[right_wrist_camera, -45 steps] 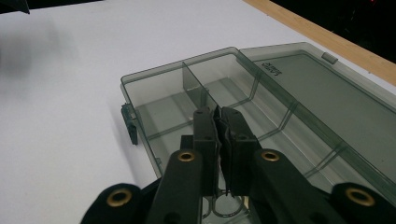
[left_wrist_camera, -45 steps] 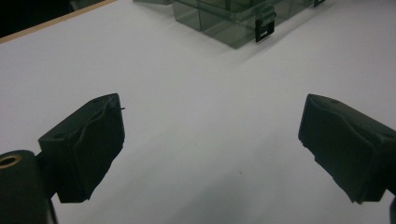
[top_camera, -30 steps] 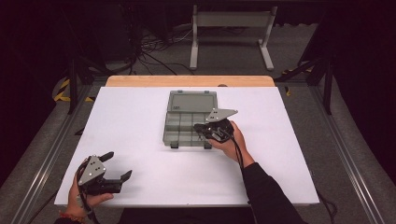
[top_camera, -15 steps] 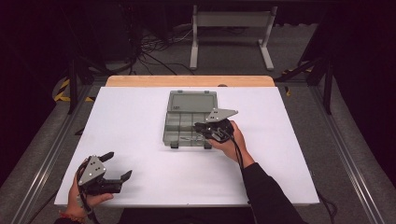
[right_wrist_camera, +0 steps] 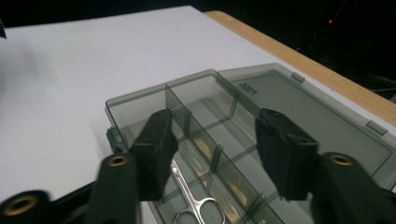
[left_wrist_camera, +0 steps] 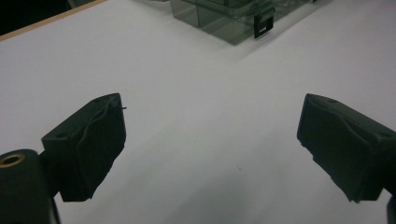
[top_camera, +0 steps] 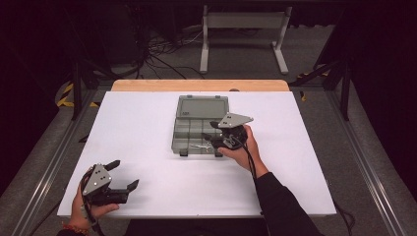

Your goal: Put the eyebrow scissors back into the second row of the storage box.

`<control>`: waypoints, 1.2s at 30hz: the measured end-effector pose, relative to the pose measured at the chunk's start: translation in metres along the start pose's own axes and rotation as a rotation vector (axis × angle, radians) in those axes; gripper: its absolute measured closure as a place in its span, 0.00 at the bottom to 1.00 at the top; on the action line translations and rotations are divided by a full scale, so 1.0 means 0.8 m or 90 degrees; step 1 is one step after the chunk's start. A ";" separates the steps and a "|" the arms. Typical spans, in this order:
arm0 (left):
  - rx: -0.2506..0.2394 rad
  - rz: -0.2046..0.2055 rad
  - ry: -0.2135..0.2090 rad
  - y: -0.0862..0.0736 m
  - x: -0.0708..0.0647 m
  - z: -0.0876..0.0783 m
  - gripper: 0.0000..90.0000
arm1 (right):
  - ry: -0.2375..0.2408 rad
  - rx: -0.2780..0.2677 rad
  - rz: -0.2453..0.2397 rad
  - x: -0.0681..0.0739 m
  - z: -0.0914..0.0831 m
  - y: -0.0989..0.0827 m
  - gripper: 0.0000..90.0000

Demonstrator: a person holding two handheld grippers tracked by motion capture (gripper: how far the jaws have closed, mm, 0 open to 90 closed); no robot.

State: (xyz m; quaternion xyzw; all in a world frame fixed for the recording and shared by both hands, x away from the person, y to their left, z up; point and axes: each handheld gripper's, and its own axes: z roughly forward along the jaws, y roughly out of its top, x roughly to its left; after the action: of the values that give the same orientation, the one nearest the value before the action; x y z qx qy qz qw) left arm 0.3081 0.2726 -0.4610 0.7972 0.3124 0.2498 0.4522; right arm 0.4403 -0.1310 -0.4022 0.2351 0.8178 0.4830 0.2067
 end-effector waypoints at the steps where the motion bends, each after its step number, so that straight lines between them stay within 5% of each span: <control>1: 0.000 0.001 0.000 0.000 0.000 0.000 0.10 | -0.013 -0.009 0.004 0.000 -0.001 0.001 0.40; 6: 0.005 0.002 -0.001 0.000 -0.001 0.001 0.10 | -0.052 -0.029 0.007 -0.001 -0.003 0.001 0.17; 10: 0.005 0.001 0.000 0.000 -0.001 0.001 0.10 | -0.078 -0.032 0.011 -0.002 -0.002 0.001 0.09; 11: 0.005 0.001 0.000 0.000 -0.001 0.001 0.10 | -0.109 -0.028 0.015 -0.003 0.000 -0.001 0.04; 16: 0.007 0.004 0.001 0.000 0.000 0.001 0.10 | -0.144 -0.026 0.013 -0.005 -0.001 -0.002 0.03; 36: 0.011 0.012 0.002 0.001 0.000 0.004 0.10 | -0.163 -0.019 -0.009 0.008 -0.010 0.008 0.05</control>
State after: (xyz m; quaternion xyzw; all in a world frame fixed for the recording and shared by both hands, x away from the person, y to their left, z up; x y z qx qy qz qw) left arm 0.3106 0.2704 -0.4623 0.8034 0.3079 0.2526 0.4427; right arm 0.4320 -0.1300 -0.3935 0.2857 0.7790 0.4597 0.3165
